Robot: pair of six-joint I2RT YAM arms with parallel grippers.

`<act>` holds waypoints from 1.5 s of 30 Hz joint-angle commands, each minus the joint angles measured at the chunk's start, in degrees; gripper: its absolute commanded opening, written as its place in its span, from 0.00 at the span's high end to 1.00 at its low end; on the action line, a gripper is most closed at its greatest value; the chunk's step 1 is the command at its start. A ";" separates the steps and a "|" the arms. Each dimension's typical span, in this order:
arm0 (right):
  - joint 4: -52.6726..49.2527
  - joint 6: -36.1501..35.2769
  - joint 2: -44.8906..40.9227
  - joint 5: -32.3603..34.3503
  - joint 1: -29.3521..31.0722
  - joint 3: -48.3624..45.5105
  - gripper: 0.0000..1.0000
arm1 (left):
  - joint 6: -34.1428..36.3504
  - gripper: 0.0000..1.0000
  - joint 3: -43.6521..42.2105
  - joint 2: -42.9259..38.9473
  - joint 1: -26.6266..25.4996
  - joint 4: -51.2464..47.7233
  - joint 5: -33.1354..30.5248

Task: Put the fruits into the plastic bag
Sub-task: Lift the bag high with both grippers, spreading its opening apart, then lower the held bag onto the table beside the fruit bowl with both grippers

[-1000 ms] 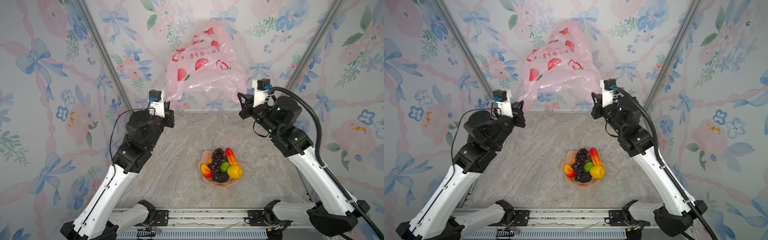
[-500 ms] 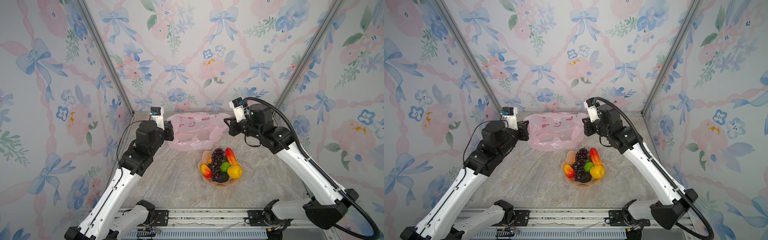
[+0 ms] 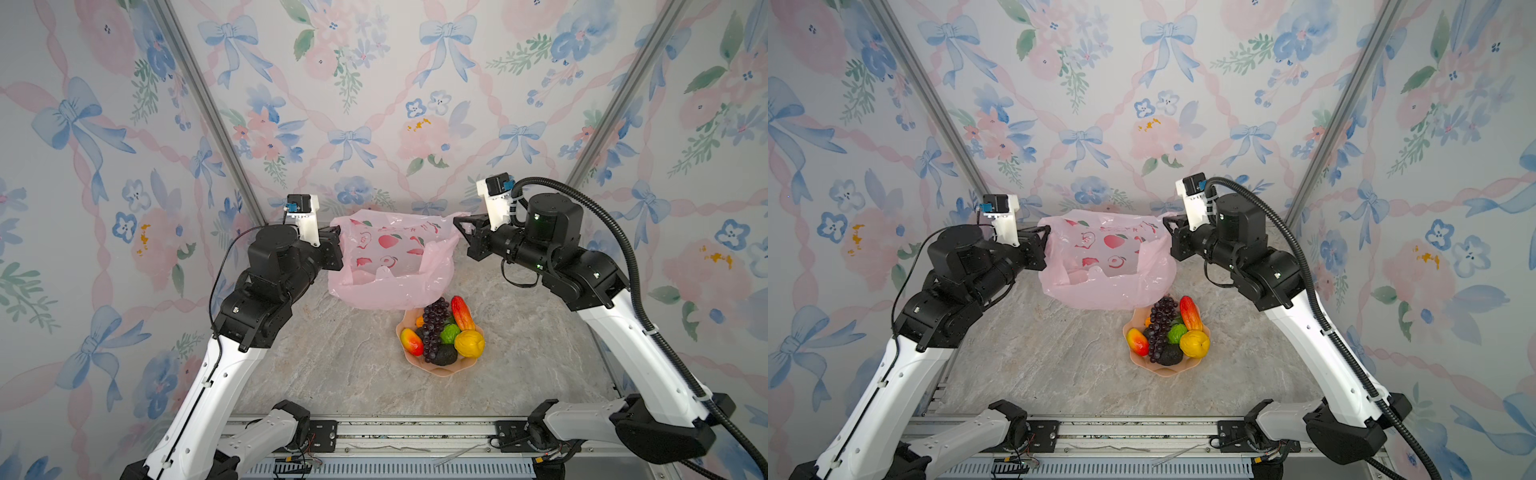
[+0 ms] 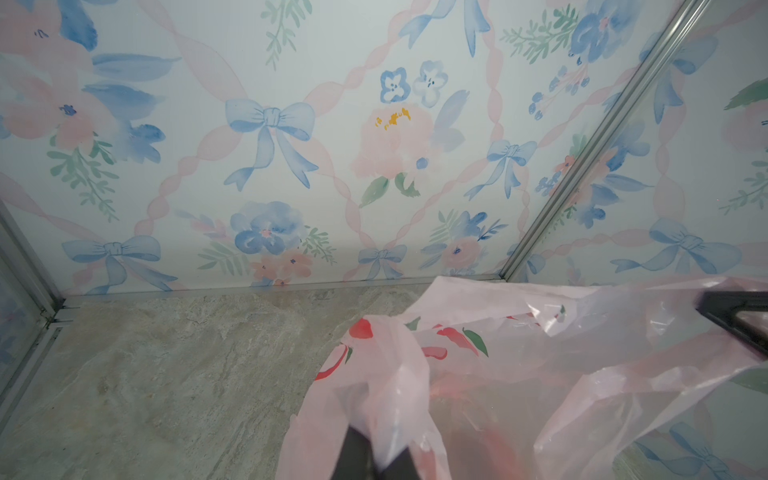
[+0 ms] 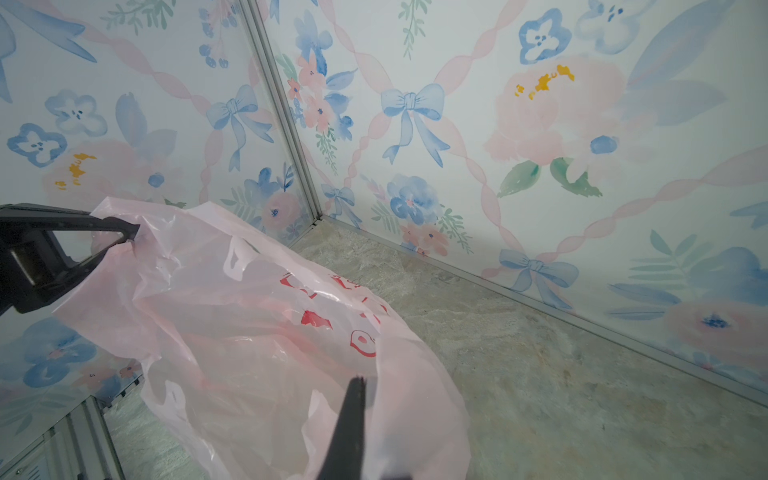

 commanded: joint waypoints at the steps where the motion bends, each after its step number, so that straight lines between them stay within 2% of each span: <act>1: 3.24 0.53 7.15 0.04 -1.08 2.64 1.00 | -0.15 1.00 2.46 8.60 3.95 -2.71 1.60; 3: 6.36 -0.81 13.35 -0.17 -1.86 8.27 1.00 | -0.64 1.00 8.94 16.97 8.93 -2.88 6.76; 5: 4.81 -3.98 21.44 2.12 -1.57 21.23 1.00 | -1.45 1.00 20.69 24.54 11.22 -2.92 8.78; 8: 0.42 -6.93 29.92 2.53 -0.28 44.46 1.00 | -0.08 1.00 41.42 30.36 8.15 -2.85 4.84; 10: 2.12 -11.15 31.51 3.98 1.91 53.25 1.00 | 3.97 1.00 54.52 33.07 3.90 -2.77 0.36; 12: 7.62 -16.10 28.38 4.70 4.47 52.82 1.00 | 8.88 1.00 64.86 34.67 -0.63 -2.72 -2.63; 14: 15.85 -20.36 21.76 4.93 7.36 44.85 1.00 | 13.51 1.00 68.11 33.19 -5.37 -1.76 -4.04; 15: 20.41 -22.54 17.86 4.91 8.85 38.77 1.00 | 16.50 1.00 66.56 31.25 -8.44 -0.81 -5.02; 17: 28.23 -24.46 9.33 5.11 10.71 26.40 1.00 | 22.04 1.00 56.28 24.49 -13.46 3.21 -7.88; 19: 31.16 -24.11 3.59 6.05 10.58 14.47 1.00 | 24.59 1.00 33.62 13.46 -15.72 13.88 -12.35; 21: 30.82 -23.05 0.92 8.55 8.46 3.03 1.00 | 25.75 1.00 9.58 3.64 -15.31 26.14 -19.76; 22: 30.37 -19.66 0.94 8.76 5.68 -3.40 1.00 | 24.53 1.00 -1.32 0.14 -13.86 30.00 -23.22; 23: 29.07 -14.65 2.09 7.02 2.12 -8.04 1.00 | 20.52 1.00 -8.08 -0.94 -10.79 29.66 -24.03; 25: 23.39 -4.61 7.59 -1.52 -4.63 -14.63 1.00 | 7.96 1.00 -17.35 1.46 -0.27 22.60 -15.08; 27: 18.78 -4.21 10.12 -1.86 -4.36 -18.27 1.00 | 0.12 1.00 -24.50 3.05 5.00 21.47 -7.13; 29: 19.96 -5.42 8.04 1.23 -1.99 -23.06 1.00 | -2.03 1.00 -28.99 1.11 4.30 22.42 -6.25; 31: 20.33 -3.83 5.80 0.93 -1.83 -25.31 1.00 | -1.25 1.00 -31.27 -2.60 2.68 23.18 -7.71; 37: 15.82 -1.85 5.34 -1.25 -3.27 -18.92 1.00 | -0.45 1.00 -28.07 -7.69 3.19 15.70 -6.14; 45: 14.29 -1.51 11.23 -3.37 -3.27 -11.08 1.00 | -2.46 1.00 -28.69 -10.72 3.26 12.04 -5.00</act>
